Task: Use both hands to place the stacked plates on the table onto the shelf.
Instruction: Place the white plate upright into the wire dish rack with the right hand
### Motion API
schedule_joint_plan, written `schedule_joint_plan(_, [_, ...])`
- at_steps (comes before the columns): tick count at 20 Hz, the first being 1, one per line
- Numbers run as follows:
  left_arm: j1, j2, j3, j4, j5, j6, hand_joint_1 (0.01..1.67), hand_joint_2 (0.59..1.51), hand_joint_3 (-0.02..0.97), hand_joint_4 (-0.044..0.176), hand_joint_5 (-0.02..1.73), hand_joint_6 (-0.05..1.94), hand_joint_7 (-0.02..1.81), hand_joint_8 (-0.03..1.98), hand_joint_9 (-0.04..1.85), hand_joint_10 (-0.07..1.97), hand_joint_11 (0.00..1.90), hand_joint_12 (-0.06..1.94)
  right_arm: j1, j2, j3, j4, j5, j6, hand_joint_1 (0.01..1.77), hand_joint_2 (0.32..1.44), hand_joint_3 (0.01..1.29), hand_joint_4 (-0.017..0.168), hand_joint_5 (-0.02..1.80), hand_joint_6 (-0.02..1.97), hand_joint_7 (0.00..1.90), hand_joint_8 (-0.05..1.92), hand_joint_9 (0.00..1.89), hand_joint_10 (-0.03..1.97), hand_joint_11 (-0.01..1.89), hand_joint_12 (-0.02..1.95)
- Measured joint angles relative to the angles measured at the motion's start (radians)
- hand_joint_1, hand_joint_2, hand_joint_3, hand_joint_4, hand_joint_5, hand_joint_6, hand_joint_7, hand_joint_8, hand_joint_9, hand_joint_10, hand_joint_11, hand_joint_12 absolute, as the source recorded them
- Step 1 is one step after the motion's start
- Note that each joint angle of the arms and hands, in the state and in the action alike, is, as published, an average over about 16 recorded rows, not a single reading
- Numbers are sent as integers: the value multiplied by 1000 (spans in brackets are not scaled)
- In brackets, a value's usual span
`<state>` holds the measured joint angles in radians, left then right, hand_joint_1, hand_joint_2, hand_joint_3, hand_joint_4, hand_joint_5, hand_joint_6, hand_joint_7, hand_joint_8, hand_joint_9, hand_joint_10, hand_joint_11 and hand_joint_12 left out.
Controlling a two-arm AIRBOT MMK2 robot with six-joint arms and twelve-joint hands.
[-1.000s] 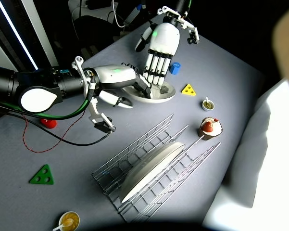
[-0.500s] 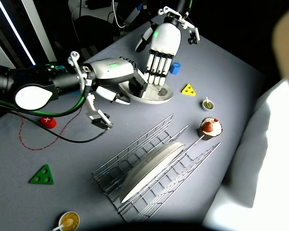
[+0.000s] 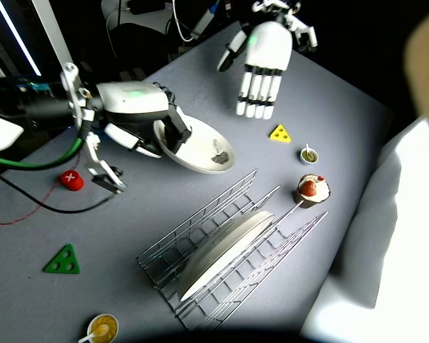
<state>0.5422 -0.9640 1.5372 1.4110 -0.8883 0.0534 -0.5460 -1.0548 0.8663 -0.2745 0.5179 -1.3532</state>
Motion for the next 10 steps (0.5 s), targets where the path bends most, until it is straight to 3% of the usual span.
schedule_joint_plan(4, [-21, 12, 36, -58, -26, 0, 15, 1077, -4, -1, 133, 21, 196, 1, 194, 10, 169, 11, 41, 79, -70, 60, -40, 44, 1487, 957, 13, -7, 936, 762, 1110, 516, 1181, 594, 1008, 1150])
schedule_joint_plan(10, [-35, 24, 75, -109, -68, -2, 14, 1077, -3, -1, 137, 20, 198, 1, 194, 10, 168, 11, 152, 172, -120, 130, -147, 231, 1465, 957, 13, -6, 936, 860, 1091, 598, 1177, 621, 1102, 796])
